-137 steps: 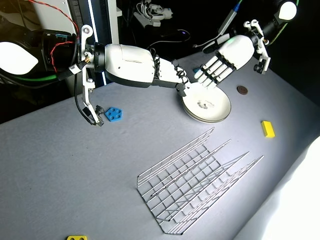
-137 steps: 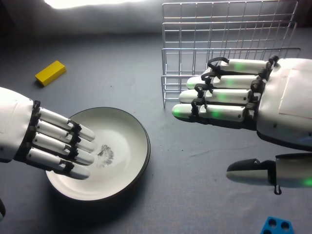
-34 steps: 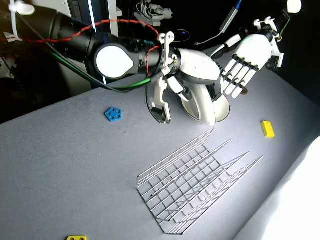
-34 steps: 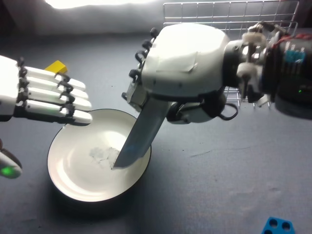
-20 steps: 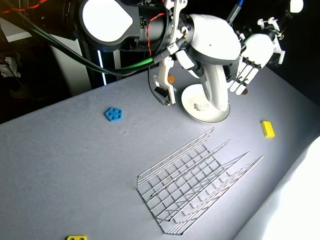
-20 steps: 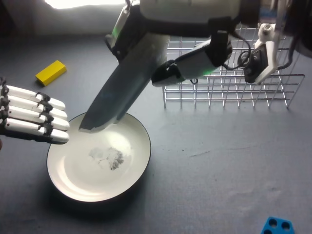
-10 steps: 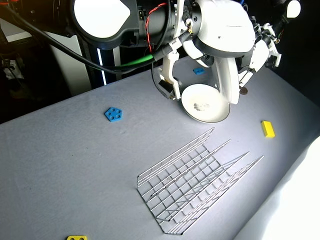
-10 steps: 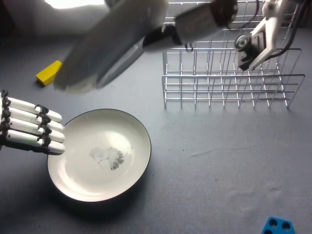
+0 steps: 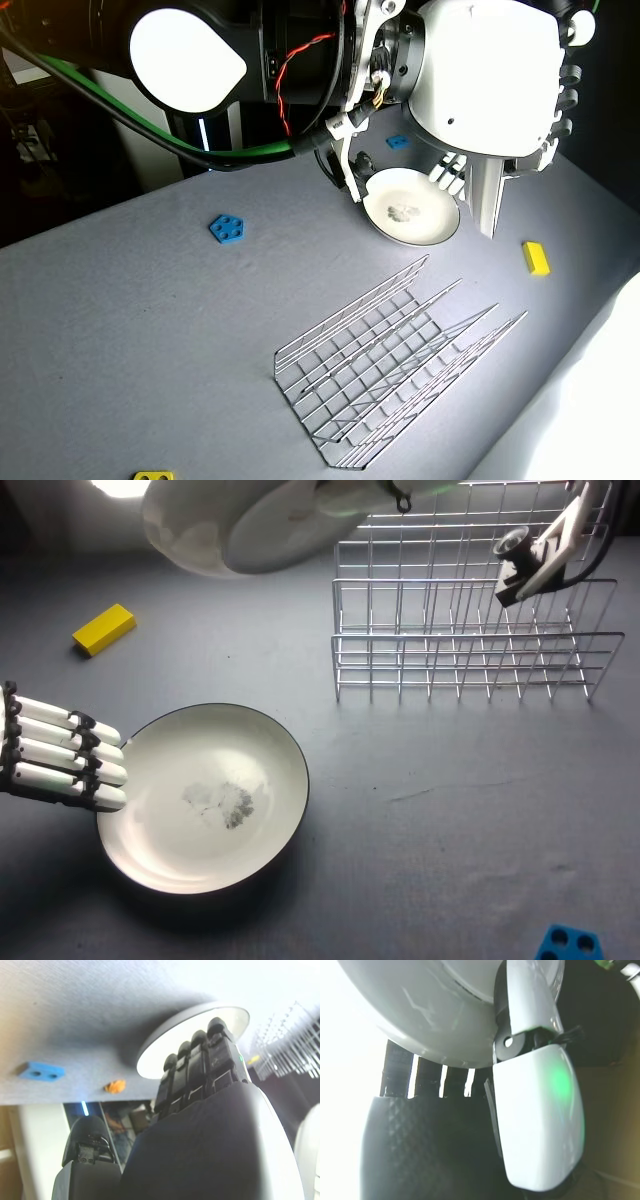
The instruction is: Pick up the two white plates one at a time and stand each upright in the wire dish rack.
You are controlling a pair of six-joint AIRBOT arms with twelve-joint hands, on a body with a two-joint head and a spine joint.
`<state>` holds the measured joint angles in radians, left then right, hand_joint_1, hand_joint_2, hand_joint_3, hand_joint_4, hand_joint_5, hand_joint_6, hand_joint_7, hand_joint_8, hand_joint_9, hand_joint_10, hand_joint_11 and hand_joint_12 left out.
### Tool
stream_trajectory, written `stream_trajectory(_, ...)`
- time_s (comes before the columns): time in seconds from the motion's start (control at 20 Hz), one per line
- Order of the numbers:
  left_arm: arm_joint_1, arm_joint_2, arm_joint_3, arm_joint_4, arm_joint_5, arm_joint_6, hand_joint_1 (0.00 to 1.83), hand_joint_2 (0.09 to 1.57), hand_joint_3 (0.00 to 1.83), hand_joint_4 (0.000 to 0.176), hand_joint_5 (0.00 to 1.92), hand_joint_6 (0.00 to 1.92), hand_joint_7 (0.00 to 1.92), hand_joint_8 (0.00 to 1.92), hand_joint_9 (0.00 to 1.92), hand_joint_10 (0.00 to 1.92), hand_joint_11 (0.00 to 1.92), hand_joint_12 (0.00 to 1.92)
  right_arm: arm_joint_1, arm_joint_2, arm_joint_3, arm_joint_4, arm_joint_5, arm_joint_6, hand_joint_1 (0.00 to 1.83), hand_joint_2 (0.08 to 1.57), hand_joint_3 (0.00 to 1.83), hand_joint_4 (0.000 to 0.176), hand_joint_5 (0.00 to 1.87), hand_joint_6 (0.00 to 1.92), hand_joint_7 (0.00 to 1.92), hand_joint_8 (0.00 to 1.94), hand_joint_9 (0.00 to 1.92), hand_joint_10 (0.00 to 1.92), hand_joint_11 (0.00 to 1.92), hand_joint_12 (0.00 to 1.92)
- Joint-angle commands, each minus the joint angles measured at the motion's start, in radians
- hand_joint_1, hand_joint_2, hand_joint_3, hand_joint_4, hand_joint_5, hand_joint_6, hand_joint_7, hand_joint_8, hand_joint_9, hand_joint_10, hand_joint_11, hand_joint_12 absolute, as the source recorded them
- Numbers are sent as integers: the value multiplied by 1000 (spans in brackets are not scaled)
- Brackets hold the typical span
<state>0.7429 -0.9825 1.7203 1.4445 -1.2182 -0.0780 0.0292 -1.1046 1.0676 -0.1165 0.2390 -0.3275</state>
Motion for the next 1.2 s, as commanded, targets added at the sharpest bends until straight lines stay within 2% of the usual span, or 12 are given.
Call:
stream_trajectory(0.0, -2, -4, 7, -67, -42, 2, 0, 1183, 1, 0, 17, 2, 20, 1, 6, 1, 5, 24, 21, 9, -1, 46, 125, -3, 1378, 1096, 0, 0, 965, 1017, 1034, 858, 947, 1095, 932, 1100)
stream_trajectory(0.2, -5, -8, 9, -67, -36, 6, 0, 1180, 0, 0, 34, 8, 35, 7, 22, 7, 26, 36, 20, 11, 22, 76, 90, -22, 1381, 1088, 0, 0, 962, 987, 1062, 832, 966, 1083, 924, 1117)
stream_trajectory(0.45, -12, -13, 17, -67, -20, 31, 0, 1184, 1, 0, 25, 1, 17, 0, 3, 0, 13, 36, 20, 26, 32, 174, 73, -54, 1373, 1111, 1, 0, 926, 1092, 997, 895, 924, 1133, 905, 1143)
stream_trajectory(0.7, -16, -18, 21, -67, -13, 34, 0, 1188, 3, 0, 17, 0, 17, 6, 5, 2, 0, 0, 19, 49, 49, 237, 73, -58, 1375, 1103, 0, 0, 946, 1054, 1037, 837, 919, 1139, 894, 1154)
stream_trajectory(0.9, -18, -21, 24, -67, -13, 34, 0, 1180, 0, 0, 25, 8, 26, 8, 17, 7, 25, 11, 19, 64, 61, 292, 60, -68, 1373, 1112, 0, 0, 930, 1062, 1015, 891, 898, 1170, 869, 1189)
stream_trajectory(1.15, -23, -21, 26, -66, -13, 36, 0, 1178, 0, 0, 36, 7, 36, 7, 19, 4, 25, 13, 31, 73, 110, 361, 25, -71, 1374, 1110, 0, 0, 924, 1068, 1018, 889, 909, 1153, 869, 1193)
